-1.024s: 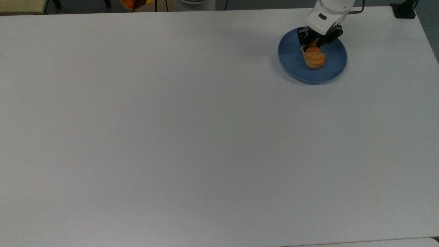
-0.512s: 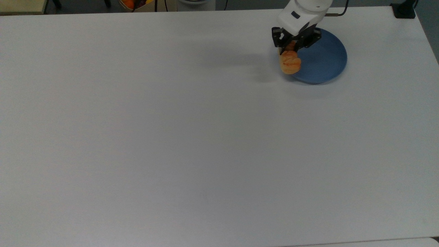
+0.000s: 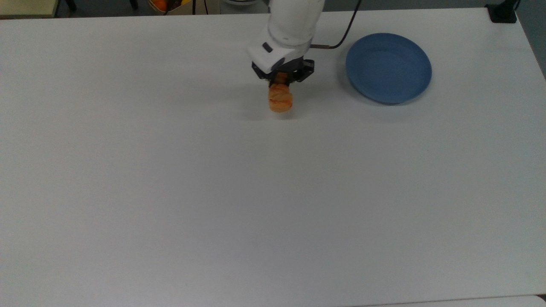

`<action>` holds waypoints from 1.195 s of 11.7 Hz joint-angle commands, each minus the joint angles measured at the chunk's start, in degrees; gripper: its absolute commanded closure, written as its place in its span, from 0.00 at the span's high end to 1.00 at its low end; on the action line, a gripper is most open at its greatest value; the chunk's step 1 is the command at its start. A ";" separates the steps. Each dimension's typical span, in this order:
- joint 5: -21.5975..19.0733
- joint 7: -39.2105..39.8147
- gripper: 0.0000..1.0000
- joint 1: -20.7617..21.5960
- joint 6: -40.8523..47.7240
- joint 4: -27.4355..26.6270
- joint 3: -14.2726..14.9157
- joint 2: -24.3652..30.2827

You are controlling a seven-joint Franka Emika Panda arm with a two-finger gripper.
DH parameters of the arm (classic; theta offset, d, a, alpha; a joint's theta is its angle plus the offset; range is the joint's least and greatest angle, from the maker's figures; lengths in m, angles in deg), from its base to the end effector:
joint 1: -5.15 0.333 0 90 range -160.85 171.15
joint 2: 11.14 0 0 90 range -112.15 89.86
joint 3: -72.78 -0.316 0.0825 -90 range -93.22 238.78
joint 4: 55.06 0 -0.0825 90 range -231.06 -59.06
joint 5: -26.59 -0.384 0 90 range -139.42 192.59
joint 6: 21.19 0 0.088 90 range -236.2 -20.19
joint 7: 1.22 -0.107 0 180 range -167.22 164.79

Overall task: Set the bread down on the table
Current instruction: 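Lift the bread roll off the plate and carry it away from the plate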

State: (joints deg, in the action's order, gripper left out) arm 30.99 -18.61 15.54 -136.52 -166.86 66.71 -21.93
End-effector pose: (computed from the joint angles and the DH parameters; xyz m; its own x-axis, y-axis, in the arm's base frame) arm 0.5600 0.1587 0.3740 0.9942 0.0160 -0.1066 0.0246 -0.9965 0.0805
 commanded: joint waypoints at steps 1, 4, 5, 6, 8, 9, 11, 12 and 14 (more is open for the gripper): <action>0.34 7.52 0.37 -4.39 0.72 -6.32 3.94 4.10; 1.30 15.08 0.37 -8.88 0.37 -11.68 8.33 6.47; 1.66 17.19 0.37 -9.76 0.37 -11.78 10.53 6.48; 2.44 19.21 0.37 -9.86 0.37 -11.87 12.29 6.48; 5.69 21.86 0.41 -10.99 0.63 -13.09 13.80 5.95; 6.14 22.04 0.55 -11.18 0.72 -13.27 13.80 5.26; 6.14 21.96 1.00 -11.35 1.68 -12.84 13.80 4.81; 6.23 21.96 1.00 -11.35 2.73 -12.14 13.80 4.72; 6.06 21.87 1.00 -11.18 5.97 -8.20 13.71 4.63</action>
State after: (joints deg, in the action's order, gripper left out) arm 36.37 2.59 3.87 -135.31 -178.68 80.35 -18.08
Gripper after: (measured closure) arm 0.070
